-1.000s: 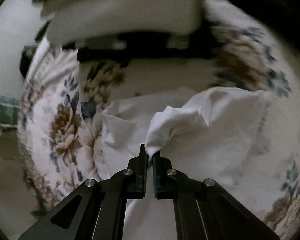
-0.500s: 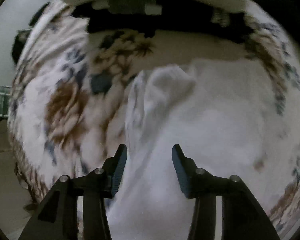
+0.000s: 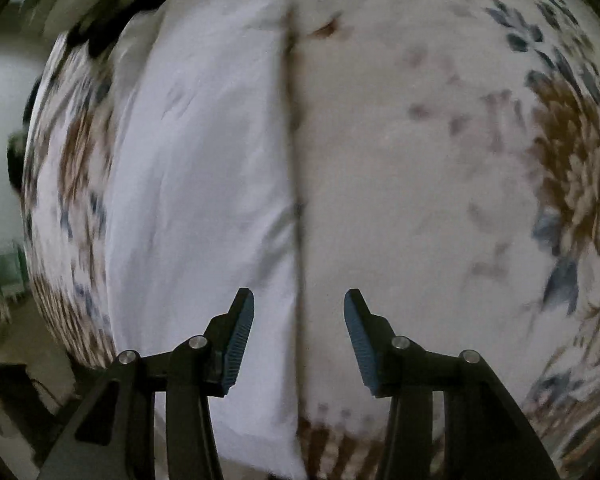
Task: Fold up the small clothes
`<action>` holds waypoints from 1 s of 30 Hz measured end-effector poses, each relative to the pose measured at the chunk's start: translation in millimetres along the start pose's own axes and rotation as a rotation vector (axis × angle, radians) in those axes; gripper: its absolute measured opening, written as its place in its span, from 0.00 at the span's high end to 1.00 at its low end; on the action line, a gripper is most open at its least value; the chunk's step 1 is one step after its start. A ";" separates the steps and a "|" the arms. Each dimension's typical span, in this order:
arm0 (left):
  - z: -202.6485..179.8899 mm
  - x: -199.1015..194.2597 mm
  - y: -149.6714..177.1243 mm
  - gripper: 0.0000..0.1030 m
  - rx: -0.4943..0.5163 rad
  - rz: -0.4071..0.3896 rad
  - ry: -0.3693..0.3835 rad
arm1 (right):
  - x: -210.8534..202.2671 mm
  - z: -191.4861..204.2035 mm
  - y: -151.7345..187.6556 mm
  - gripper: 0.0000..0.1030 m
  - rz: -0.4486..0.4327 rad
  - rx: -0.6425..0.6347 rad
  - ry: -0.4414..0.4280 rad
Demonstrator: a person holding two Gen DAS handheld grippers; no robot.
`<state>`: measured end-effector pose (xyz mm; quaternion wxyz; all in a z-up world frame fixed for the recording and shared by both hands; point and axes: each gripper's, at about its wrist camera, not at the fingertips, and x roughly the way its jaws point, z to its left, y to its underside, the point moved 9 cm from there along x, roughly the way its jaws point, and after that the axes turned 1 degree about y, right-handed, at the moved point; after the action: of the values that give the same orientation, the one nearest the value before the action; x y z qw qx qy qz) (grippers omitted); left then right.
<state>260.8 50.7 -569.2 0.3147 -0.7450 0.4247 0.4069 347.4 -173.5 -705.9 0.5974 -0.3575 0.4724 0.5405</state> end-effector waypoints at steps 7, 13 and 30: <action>-98.8 67.0 -159.2 0.39 0.222 -0.082 -0.011 | -11.7 6.8 -134.4 0.52 -0.158 0.036 -0.086; -142.5 140.8 -212.1 0.53 0.371 -0.045 -0.097 | -16.7 8.6 -217.5 0.52 -0.167 0.023 -0.117; -65.1 140.5 -260.0 0.94 0.170 0.014 0.013 | 7.4 30.6 -263.3 0.92 -0.133 0.031 -0.067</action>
<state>557.2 59.5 -629.3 0.3710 -0.7154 0.4650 0.3666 611.7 -184.7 -725.7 0.6528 -0.3609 0.4356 0.5038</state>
